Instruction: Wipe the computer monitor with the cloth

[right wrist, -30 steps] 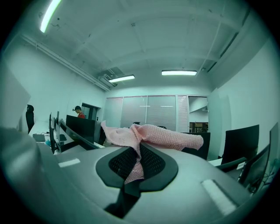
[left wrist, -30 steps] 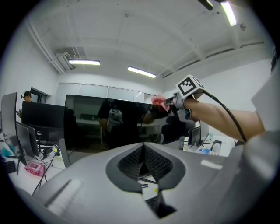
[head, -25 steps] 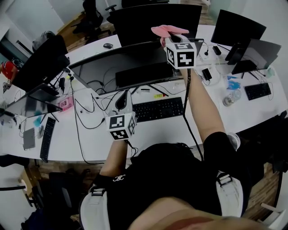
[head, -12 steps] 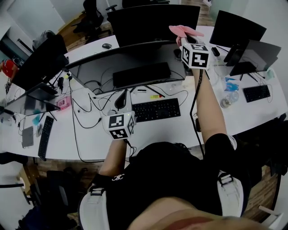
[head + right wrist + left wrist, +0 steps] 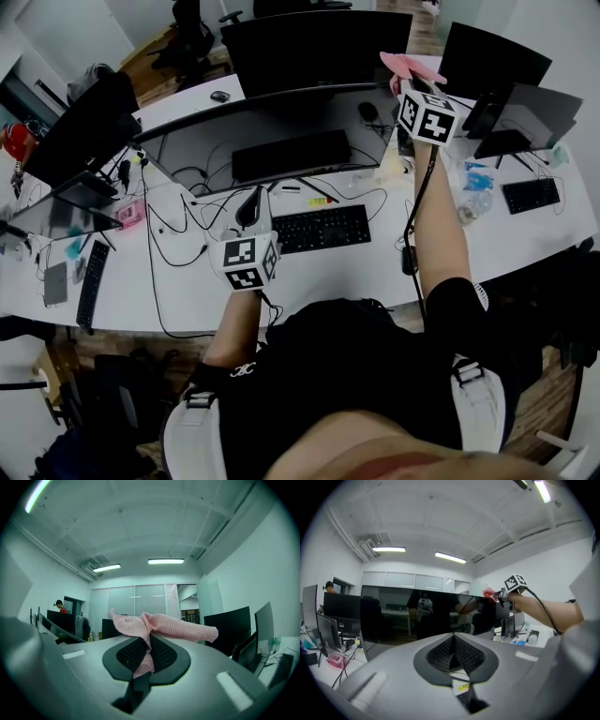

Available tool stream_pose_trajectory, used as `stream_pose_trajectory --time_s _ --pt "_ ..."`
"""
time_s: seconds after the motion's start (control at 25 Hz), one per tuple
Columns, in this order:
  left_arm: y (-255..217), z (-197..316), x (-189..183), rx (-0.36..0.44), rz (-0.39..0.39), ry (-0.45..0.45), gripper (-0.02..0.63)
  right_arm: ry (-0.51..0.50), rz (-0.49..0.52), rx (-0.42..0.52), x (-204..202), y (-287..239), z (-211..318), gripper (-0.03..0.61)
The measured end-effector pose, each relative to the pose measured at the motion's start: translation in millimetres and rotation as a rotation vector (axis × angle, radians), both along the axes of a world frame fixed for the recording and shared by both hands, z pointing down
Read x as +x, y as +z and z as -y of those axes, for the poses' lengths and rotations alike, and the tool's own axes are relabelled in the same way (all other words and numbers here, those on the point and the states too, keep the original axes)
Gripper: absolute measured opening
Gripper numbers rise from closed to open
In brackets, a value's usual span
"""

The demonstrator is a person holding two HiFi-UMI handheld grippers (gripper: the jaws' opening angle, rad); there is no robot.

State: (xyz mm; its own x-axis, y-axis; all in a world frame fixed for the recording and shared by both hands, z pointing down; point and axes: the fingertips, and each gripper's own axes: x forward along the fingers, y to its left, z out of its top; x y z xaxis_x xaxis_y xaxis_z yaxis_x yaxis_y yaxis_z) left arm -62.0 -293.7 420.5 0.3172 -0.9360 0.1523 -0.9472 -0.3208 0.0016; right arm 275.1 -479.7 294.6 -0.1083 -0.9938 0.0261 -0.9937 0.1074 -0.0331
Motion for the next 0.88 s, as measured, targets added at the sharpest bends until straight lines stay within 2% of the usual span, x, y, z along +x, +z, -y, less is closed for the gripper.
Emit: stream_pose_trajectory --time_s 0.2,0.36,0.48,0.88 --pt "2 -1 2 -0.003 0.006 0.0 0.051 0.041 0.041 0.03 19 2 -3 0.013" --pt "2 -2 10 -0.003 0.019 0.014 0.051 0.034 0.079 0.043 23 3 -4 0.013" --pt "0 -3 16 -0.001 0.023 0.023 0.051 0.027 0.128 0.017 32 11 -2 0.012" --pt "13 -8 12 -0.04 0.04 -0.023 0.051 -0.058 0.179 -0.032 28 72 1 0.012"
